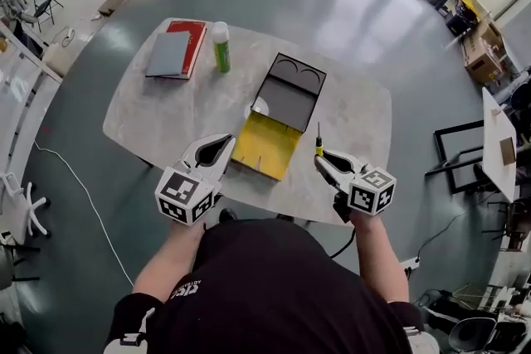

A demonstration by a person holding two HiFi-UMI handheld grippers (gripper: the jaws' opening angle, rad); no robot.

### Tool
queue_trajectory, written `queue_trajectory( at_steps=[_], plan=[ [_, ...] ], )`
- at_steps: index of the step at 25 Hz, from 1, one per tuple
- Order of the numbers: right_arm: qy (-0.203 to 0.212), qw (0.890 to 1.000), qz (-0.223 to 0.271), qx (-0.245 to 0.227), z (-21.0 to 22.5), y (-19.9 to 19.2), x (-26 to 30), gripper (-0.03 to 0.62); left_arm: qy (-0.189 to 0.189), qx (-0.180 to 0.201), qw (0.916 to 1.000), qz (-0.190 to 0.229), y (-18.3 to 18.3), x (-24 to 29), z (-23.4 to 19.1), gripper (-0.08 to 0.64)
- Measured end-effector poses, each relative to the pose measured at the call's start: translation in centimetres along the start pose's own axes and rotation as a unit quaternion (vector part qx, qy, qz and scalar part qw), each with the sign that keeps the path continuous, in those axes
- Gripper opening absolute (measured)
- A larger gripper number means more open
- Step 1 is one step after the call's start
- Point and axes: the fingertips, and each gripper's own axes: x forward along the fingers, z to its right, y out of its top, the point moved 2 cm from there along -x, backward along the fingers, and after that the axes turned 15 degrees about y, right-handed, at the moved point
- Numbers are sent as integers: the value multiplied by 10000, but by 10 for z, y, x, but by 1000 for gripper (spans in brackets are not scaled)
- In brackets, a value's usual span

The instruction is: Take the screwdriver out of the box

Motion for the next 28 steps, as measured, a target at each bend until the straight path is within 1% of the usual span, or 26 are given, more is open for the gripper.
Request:
queue_trajectory(
  at_steps=[2, 5, 10, 14, 19, 28],
  plan=[
    [88, 9991, 391, 99, -2, 13, -15, 83, 35, -27, 10000, 30, 5, 3, 7, 2],
    [175, 9964, 825, 50, -4, 33, -34, 83, 50, 49, 10000, 67, 12, 8, 17, 2],
    [328, 9909, 1229, -430, -17, 66, -56, 83, 78, 148, 9997, 202, 25, 10, 26, 2],
    [355, 9863, 1350, -879, -30, 86, -68, 83, 115, 324, 9990, 283, 39, 4, 32, 2],
    [356, 9791, 1550, -1269, -44, 100, -78, 82, 131, 390, 9980, 483, 59, -6, 30, 2],
    [157, 9721, 1657, -1653, -55, 108, -84, 81, 166, 367, 9983, 420, 58, -8, 15, 2]
  ],
)
